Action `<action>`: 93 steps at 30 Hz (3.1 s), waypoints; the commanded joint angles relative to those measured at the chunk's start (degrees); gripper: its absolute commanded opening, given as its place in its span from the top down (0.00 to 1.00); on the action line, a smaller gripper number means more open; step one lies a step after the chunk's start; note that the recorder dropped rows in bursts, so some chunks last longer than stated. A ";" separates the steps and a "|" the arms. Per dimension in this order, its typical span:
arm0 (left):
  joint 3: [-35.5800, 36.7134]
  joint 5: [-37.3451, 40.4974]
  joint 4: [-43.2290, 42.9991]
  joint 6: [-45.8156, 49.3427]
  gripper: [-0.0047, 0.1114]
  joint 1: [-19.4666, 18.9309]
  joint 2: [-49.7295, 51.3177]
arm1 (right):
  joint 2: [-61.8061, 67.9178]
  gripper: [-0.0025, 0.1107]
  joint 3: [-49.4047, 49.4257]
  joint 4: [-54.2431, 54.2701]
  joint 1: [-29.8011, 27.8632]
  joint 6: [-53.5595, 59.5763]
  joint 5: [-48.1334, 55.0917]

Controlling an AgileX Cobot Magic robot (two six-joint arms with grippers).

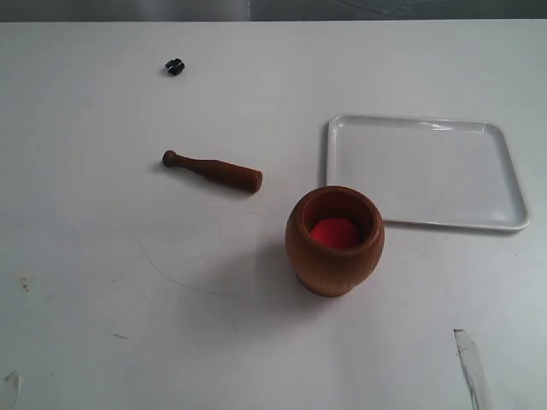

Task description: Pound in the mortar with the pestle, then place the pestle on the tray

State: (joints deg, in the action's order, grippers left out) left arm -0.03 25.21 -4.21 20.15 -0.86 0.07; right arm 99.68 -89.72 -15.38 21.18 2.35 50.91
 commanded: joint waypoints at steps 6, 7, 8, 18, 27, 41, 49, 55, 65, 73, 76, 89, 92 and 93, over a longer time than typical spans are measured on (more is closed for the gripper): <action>0.03 -0.17 0.42 -0.47 0.96 0.44 -0.07 | 13.14 0.98 -19.29 27.45 8.88 27.65 19.06; 0.03 -0.17 0.42 -0.47 0.96 0.44 -0.07 | 13.92 0.98 -19.82 27.45 10.56 28.59 19.06; 0.03 -0.17 0.42 -0.47 0.96 0.44 -0.07 | 14.90 0.97 -20.50 27.34 12.23 29.37 19.06; 0.03 -0.17 0.42 -0.47 0.96 0.44 -0.07 | 25.01 0.39 -22.38 18.52 27.52 37.24 18.27; 0.03 -0.17 0.42 -0.47 0.96 0.44 -0.07 | 30.63 0.31 -22.38 12.13 34.32 37.92 13.20; 0.03 -0.17 0.42 -0.47 0.96 0.44 -0.07 | 40.69 0.34 -41.73 21.31 33.64 37.26 16.14; 0.03 -0.17 0.42 -0.47 0.96 0.44 -0.07 | 45.39 0.35 -44.32 17.41 32.65 33.33 17.30; 0.03 -0.17 0.42 -0.47 0.96 0.44 -0.07 | 45.88 0.43 -44.32 18.17 31.39 33.04 16.96; 0.03 -0.17 0.42 -0.47 0.96 0.44 -0.07 | 47.52 0.54 -44.32 18.79 31.37 33.04 14.60; 0.03 -0.17 0.42 -0.47 0.96 0.44 -0.07 | 48.66 0.54 -44.32 18.45 31.37 33.15 14.02; 0.03 -0.17 0.42 -0.47 0.96 0.44 -0.07 | 49.07 0.54 -44.32 18.30 31.37 33.15 14.02; 0.03 -0.17 0.42 -0.47 0.96 0.44 -0.07 | 49.91 0.98 -44.32 17.85 31.37 36.09 11.65; 0.03 -0.17 0.42 -0.47 0.96 0.44 -0.07 | 47.85 0.98 -44.32 17.85 31.37 35.06 8.79; 0.03 -0.17 0.42 -0.47 0.96 0.44 -0.07 | 46.80 0.98 -44.32 17.85 31.37 33.91 7.21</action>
State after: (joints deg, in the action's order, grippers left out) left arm -0.03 25.21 -4.21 20.15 -0.86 0.07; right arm 149.35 -133.78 2.99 52.61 37.27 61.60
